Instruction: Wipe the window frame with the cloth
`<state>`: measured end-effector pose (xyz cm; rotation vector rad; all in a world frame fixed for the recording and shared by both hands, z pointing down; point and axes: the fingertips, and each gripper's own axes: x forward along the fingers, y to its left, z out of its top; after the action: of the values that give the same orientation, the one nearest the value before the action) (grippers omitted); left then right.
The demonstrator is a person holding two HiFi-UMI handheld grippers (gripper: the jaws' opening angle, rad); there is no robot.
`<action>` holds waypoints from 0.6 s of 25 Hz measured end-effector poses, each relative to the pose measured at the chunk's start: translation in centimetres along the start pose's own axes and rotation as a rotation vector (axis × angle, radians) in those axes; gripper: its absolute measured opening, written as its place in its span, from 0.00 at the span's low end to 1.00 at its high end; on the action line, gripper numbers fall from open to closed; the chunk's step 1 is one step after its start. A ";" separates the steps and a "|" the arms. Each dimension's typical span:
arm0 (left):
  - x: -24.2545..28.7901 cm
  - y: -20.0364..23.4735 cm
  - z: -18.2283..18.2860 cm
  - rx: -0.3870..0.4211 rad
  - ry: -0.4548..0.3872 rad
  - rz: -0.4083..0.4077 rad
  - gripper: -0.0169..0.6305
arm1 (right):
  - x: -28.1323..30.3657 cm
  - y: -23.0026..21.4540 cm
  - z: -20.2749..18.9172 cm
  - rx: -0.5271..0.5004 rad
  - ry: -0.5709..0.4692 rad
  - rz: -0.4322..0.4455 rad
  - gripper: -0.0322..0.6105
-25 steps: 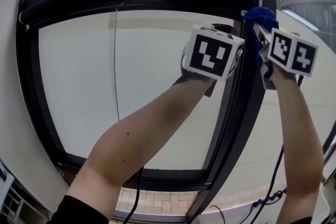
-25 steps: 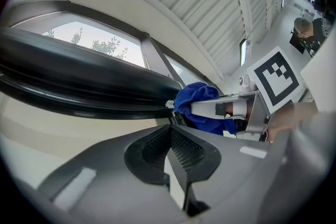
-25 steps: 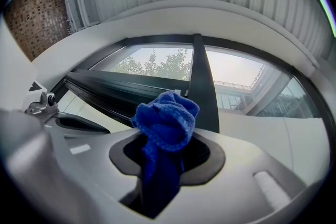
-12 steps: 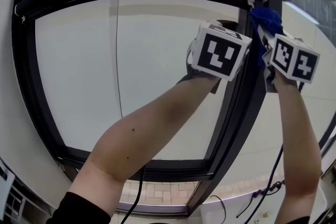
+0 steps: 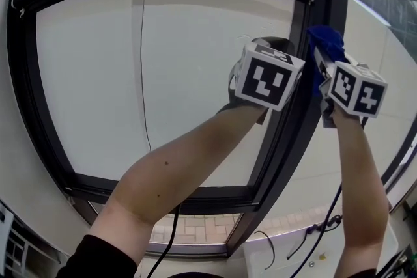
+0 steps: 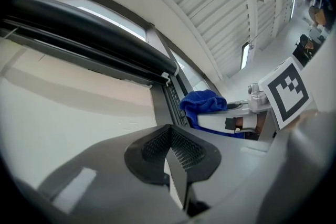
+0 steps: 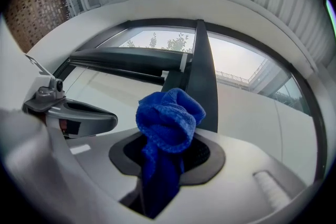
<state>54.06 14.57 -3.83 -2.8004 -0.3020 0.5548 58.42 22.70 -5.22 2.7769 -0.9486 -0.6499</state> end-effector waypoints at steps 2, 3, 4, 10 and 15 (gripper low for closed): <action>-0.2 -0.2 -0.7 -0.003 0.000 -0.003 0.01 | -0.2 0.2 -0.6 -0.004 0.004 -0.002 0.27; -0.3 -0.2 -1.0 -0.003 -0.001 0.000 0.01 | -0.3 0.3 -0.8 -0.007 0.007 -0.005 0.27; -0.3 -0.1 -1.4 -0.003 0.001 0.004 0.01 | -0.4 0.4 -1.1 -0.008 0.011 -0.006 0.27; -0.8 -0.8 -3.4 0.027 0.032 -0.015 0.01 | -0.9 0.8 -3.1 -0.012 0.039 -0.006 0.27; -1.1 -1.0 -5.1 0.021 0.055 -0.023 0.01 | -1.5 1.5 -4.4 0.011 0.025 -0.010 0.27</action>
<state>54.90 14.12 1.36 -2.7833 -0.3150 0.4720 58.45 22.40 -0.38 2.7938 -0.9371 -0.6120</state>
